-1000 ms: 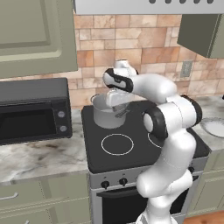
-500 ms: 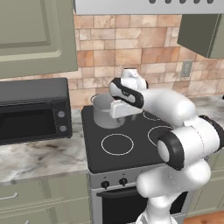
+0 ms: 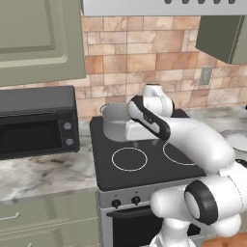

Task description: Retrieve the frozen meat and place it in the pot on a burner. Then turn the burner on.

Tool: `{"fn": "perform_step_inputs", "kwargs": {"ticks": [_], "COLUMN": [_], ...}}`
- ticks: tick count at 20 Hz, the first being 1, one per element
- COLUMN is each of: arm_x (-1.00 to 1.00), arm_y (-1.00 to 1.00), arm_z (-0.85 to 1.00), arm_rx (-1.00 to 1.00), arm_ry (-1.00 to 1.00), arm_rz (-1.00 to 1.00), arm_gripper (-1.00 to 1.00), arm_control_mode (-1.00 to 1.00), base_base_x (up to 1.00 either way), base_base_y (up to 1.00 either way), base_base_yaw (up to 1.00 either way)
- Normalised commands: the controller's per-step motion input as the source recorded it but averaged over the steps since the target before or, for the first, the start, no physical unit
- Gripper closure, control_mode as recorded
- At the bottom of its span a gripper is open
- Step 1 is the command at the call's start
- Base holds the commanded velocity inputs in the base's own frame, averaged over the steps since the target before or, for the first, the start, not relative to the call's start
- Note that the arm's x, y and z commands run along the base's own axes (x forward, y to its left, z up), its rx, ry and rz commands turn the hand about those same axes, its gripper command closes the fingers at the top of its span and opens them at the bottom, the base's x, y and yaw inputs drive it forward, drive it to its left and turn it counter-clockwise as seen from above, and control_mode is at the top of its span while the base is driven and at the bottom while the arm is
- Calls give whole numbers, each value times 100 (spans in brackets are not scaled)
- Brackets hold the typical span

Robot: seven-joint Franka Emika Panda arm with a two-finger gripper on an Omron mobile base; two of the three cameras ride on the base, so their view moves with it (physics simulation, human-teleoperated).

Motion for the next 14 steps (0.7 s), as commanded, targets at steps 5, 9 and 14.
{"fn": "perform_step_inputs", "kwargs": {"ticks": [5,9,14], "arm_x": [-32,-5,0], "arm_y": [0,0,0], "arm_z": [0,0,0], "arm_rx": [0,0,0], "arm_ry": [7,9,3], "arm_rz": [-25,-25,-14], "arm_gripper": [-100,-100,-100], "arm_control_mode": [-100,-100,-100], "base_base_x": [0,0,0], "base_base_y": [0,0,0], "base_base_yaw": [0,0,0]}}
